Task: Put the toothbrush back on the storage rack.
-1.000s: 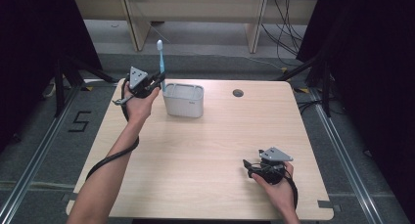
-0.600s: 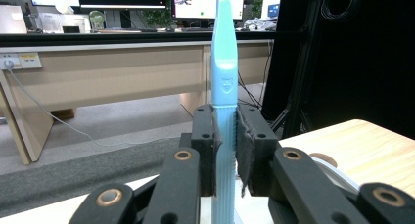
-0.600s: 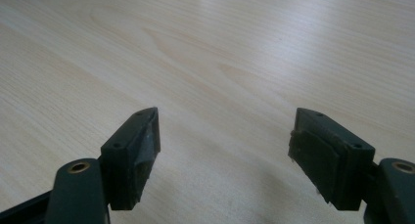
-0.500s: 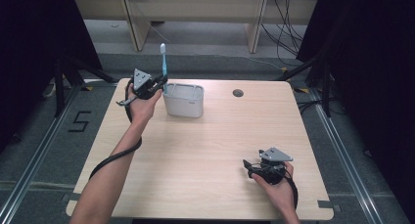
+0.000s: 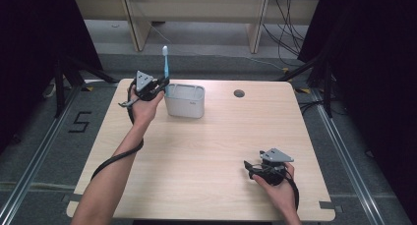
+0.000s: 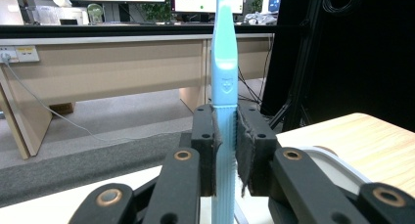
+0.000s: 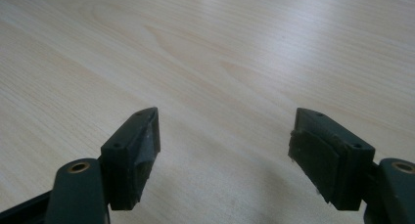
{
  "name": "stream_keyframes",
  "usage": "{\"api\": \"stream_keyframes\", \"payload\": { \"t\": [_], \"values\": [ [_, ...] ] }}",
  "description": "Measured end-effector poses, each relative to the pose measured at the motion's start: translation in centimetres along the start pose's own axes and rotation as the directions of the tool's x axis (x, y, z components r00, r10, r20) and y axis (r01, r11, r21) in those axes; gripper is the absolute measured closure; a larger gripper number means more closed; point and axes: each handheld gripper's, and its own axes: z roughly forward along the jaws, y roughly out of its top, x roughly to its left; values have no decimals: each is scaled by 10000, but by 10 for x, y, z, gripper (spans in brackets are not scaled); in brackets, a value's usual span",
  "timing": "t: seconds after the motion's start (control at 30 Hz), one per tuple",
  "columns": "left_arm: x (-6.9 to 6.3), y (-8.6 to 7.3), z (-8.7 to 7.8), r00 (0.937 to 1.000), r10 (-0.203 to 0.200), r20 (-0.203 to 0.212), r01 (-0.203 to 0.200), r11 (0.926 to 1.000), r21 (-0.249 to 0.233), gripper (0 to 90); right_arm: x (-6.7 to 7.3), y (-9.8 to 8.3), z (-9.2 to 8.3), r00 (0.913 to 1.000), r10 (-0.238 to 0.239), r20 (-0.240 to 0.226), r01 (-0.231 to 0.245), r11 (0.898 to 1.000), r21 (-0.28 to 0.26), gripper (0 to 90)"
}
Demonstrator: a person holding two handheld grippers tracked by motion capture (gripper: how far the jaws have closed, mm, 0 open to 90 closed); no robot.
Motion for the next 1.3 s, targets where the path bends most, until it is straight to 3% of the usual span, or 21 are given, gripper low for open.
{"api": "stream_keyframes", "payload": {
  "t": [0.2, 0.27, 0.3, 0.37, 0.43, 0.57, 0.7, 0.77, 0.83, 0.9, 1.3],
  "values": [
    [0, -2, 0, 10000, -16, -21, 16, 10000, 72, 782, 0, 0, 1, 9999, -124, 59, 125, 9999, -48, 274],
    [0, -2, 0, 10000, -13, -19, 14, 10000, 77, 783, 1, -1, 0, 9999, 130, 50, -130, 9999, 36, 274],
    [0, -2, 1, 10000, -21, -20, 21, 10000, 80, 783, -1, 0, 1, 9998, -184, 50, 185, 9998, -49, 274],
    [-1, -3, 1, 10000, -2, -5, 2, 9999, 118, 782, 1, -1, 2, 10000, 70, -71, -70, 10000, 3, 274],
    [-1, -4, 0, 10000, 32, -17, -32, 9998, 174, 783, -1, 0, 3, 9996, -258, -106, 257, 9997, -58, 274],
    [-2, -6, 1, 10000, -5, -45, 6, 9998, 212, 783, -1, 0, 2, 9997, -237, 0, 237, 9997, -105, 274],
    [-2, -6, 1, 10000, 46, -70, -44, 9996, 274, 782, 0, -1, 2, 10000, 60, -51, -60, 10000, -8, 274],
    [-2, -7, 1, 9999, 77, -91, -74, 9994, 344, 782, 0, 0, 1, 10000, -43, -47, 43, 10000, 25, 274],
    [-3, -8, 2, 9999, 52, -98, -48, 9993, 362, 782, 2, 0, 0, 9997, 239, -37, -239, 9996, 118, 274],
    [-3, -9, 2, 9999, 67, -111, -63, 9993, 368, 782, 0, 0, 1, 10000, -74, 41, 75, 10000, -39, 274],
    [-3, -12, 3, 9997, 104, -224, -87, 9971, 756, 782, 0, 0, 1, 9999, -110, 65, 111, 9998, -148, 274]
  ]
}}
